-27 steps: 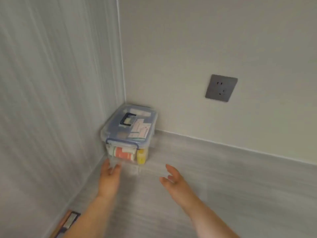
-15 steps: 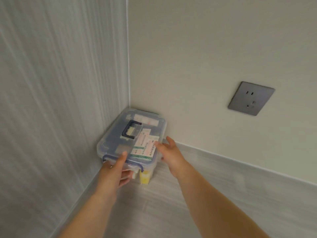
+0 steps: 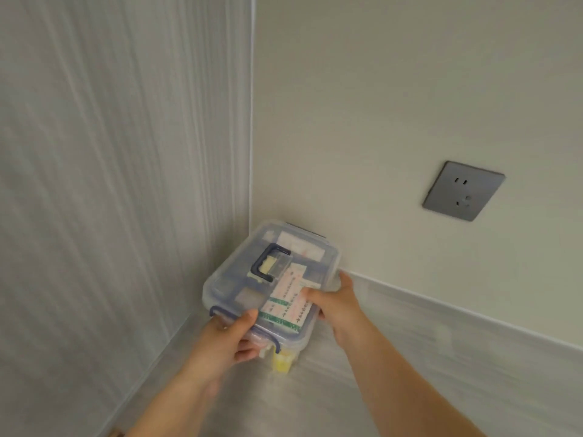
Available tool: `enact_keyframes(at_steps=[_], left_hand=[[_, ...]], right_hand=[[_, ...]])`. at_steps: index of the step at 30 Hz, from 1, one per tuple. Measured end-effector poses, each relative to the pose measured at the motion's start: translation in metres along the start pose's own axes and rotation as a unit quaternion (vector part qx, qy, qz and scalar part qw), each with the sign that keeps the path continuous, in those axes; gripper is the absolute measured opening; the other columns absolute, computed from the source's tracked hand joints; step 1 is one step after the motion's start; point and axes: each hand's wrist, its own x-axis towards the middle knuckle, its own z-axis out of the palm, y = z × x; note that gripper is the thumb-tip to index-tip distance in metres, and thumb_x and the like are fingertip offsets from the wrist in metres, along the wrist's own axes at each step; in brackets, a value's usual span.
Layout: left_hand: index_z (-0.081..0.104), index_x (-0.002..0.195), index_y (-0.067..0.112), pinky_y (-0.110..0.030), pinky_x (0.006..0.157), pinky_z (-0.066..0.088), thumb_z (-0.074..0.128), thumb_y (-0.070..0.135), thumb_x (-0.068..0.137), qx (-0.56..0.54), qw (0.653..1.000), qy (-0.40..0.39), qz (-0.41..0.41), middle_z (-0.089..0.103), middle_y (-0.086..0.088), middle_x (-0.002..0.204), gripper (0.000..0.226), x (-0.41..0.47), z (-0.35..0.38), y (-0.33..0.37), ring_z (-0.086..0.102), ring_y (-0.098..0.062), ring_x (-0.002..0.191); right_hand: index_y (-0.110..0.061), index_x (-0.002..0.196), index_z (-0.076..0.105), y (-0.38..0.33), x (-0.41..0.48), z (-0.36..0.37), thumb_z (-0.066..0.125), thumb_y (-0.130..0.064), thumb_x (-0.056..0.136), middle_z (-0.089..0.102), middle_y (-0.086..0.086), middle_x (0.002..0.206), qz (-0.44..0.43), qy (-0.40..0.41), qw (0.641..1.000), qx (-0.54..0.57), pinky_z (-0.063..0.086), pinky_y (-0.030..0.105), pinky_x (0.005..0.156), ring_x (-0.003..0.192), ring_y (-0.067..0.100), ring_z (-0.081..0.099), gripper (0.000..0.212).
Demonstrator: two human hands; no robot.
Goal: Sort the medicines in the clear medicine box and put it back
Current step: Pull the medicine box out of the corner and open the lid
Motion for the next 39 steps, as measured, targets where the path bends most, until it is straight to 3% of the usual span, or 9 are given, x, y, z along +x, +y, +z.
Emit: enact_keyframes(at_steps=[3, 7, 11, 15, 18, 23, 30, 33, 39], left_hand=[[0.063, 0.072, 0.012, -0.016, 0.038, 0.050, 0.054, 0.012, 0.088, 0.015, 0.999, -0.030, -0.010, 0.068, 0.001, 0.046, 0.018, -0.037, 0.003, -0.010, 0.063, -0.012, 0.046], [0.062, 0.076, 0.007, -0.016, 0.039, 0.049, 0.052, 0.013, 0.089, 0.038, 0.995, -0.089, -0.028, 0.066, -0.001, 0.047, 0.017, -0.093, 0.008, -0.027, 0.062, -0.010, 0.044], [0.057, 0.077, 0.007, -0.016, 0.039, 0.048, 0.051, 0.016, 0.089, 0.080, 0.988, -0.121, -0.044, 0.066, 0.000, 0.046, 0.017, -0.143, 0.007, -0.045, 0.063, -0.009, 0.044], [0.058, 0.084, 0.009, -0.021, 0.051, 0.056, 0.050, 0.014, 0.089, 0.086, 0.990, -0.103, -0.040, 0.073, -0.003, 0.058, 0.010, -0.180, -0.007, -0.061, 0.067, -0.013, 0.052], [0.059, 0.090, 0.007, -0.022, 0.046, 0.056, 0.051, 0.013, 0.088, 0.052, 0.996, -0.057, -0.034, 0.074, -0.006, 0.064, 0.010, -0.202, -0.023, -0.074, 0.066, -0.020, 0.055], [0.060, 0.094, 0.005, -0.023, 0.044, 0.056, 0.049, 0.018, 0.089, 0.012, 1.000, 0.008, -0.016, 0.064, -0.018, 0.079, 0.018, -0.226, -0.042, -0.090, 0.058, -0.025, 0.063], [0.054, 0.083, 0.015, -0.035, 0.056, 0.044, 0.042, 0.029, 0.092, 0.022, 0.973, 0.231, 0.004, 0.059, -0.008, 0.072, 0.021, -0.225, -0.057, -0.086, 0.056, -0.025, 0.064], [0.054, 0.086, 0.013, -0.038, 0.064, 0.043, 0.039, 0.033, 0.093, 0.074, 0.958, 0.278, 0.016, 0.057, -0.009, 0.073, 0.027, -0.232, -0.062, -0.083, 0.055, -0.028, 0.069], [0.049, 0.056, 0.013, -0.022, 0.049, 0.046, 0.025, 0.027, 0.096, 0.266, 0.928, 0.259, -0.008, 0.057, -0.009, 0.045, 0.049, -0.238, -0.071, -0.071, 0.055, -0.019, 0.036]], right_hand=[[-0.014, 0.135, 0.021, 0.021, -0.040, -0.027, 0.066, 0.004, 0.074, 0.059, 0.018, 0.116, -0.010, 0.015, 1.000, -0.023, 0.053, 0.031, 0.072, 0.097, 0.027, 0.061, 0.077], [-0.015, 0.139, 0.011, 0.046, -0.105, -0.067, 0.064, -0.004, 0.079, 0.062, -0.001, 0.080, -0.025, 0.007, 0.997, -0.072, 0.041, 0.002, 0.039, 0.064, -0.001, 0.058, 0.081], [-0.015, 0.139, 0.013, 0.073, -0.165, -0.103, 0.060, -0.015, 0.084, 0.056, -0.007, 0.064, -0.037, 0.019, 0.992, -0.118, 0.041, 0.003, 0.044, 0.050, -0.001, 0.057, 0.073], [-0.011, 0.138, 0.024, 0.089, -0.196, -0.135, 0.058, -0.023, 0.085, 0.060, 0.006, 0.092, -0.058, 0.078, 0.986, -0.135, 0.043, 0.032, 0.082, 0.084, 0.018, 0.058, 0.065], [-0.010, 0.135, 0.031, 0.084, -0.194, -0.148, 0.055, -0.022, 0.087, 0.046, 0.015, 0.134, -0.077, 0.102, 0.982, -0.140, 0.035, 0.032, 0.098, 0.120, 0.028, 0.046, 0.054], [0.000, 0.105, 0.060, 0.076, -0.184, -0.127, 0.048, -0.014, 0.090, 0.062, 0.019, 0.108, -0.102, 0.011, 0.976, -0.190, 0.042, 0.035, 0.083, 0.092, 0.023, 0.053, 0.023], [-0.002, 0.093, 0.061, 0.073, -0.166, -0.088, 0.043, -0.028, 0.092, 0.060, 0.014, 0.083, -0.102, -0.098, 0.931, -0.335, 0.044, 0.029, 0.055, 0.075, 0.025, 0.057, 0.032], [-0.009, 0.065, 0.053, 0.069, -0.164, -0.077, 0.036, -0.025, 0.095, 0.059, 0.017, 0.074, -0.133, -0.110, 0.908, -0.382, 0.042, 0.023, 0.040, 0.056, 0.023, 0.055, 0.038], [-0.001, 0.080, 0.060, 0.058, -0.162, -0.069, 0.025, -0.022, 0.096, 0.067, 0.024, 0.089, -0.197, -0.116, 0.818, -0.528, 0.050, 0.033, 0.057, 0.073, 0.032, 0.063, 0.044]])
